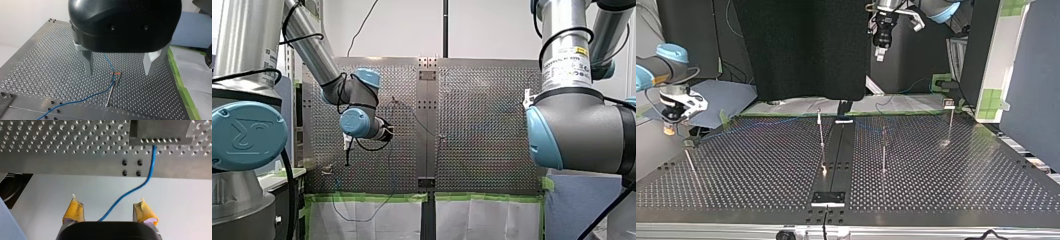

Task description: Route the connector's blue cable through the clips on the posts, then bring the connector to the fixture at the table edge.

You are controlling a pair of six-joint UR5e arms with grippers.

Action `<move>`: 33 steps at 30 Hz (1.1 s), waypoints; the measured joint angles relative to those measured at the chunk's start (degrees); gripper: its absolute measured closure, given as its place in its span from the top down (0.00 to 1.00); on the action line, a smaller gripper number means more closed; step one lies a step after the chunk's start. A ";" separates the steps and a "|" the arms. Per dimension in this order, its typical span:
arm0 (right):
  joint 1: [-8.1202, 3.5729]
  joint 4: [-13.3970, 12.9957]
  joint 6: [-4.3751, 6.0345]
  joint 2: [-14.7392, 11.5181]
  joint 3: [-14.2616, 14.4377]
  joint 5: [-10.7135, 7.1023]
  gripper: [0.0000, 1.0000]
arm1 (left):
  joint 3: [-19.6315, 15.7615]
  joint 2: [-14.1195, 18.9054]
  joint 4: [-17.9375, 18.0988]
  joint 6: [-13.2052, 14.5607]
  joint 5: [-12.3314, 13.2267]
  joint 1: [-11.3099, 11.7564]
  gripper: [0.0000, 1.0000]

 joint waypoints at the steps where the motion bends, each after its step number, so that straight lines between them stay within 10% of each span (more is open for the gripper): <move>1: 0.07 -0.40 0.01 -0.43 0.46 0.49 1.00 | -0.01 0.00 0.02 0.00 0.00 0.00 1.00; 14: 5.24 -7.25 -1.24 -6.66 7.42 7.47 1.00 | -0.02 0.02 -0.01 0.00 -0.14 -0.16 1.00; 33: 14.40 -10.88 -3.29 -7.04 10.77 14.99 1.00 | 0.03 0.04 0.35 -1.38 -0.31 0.19 1.00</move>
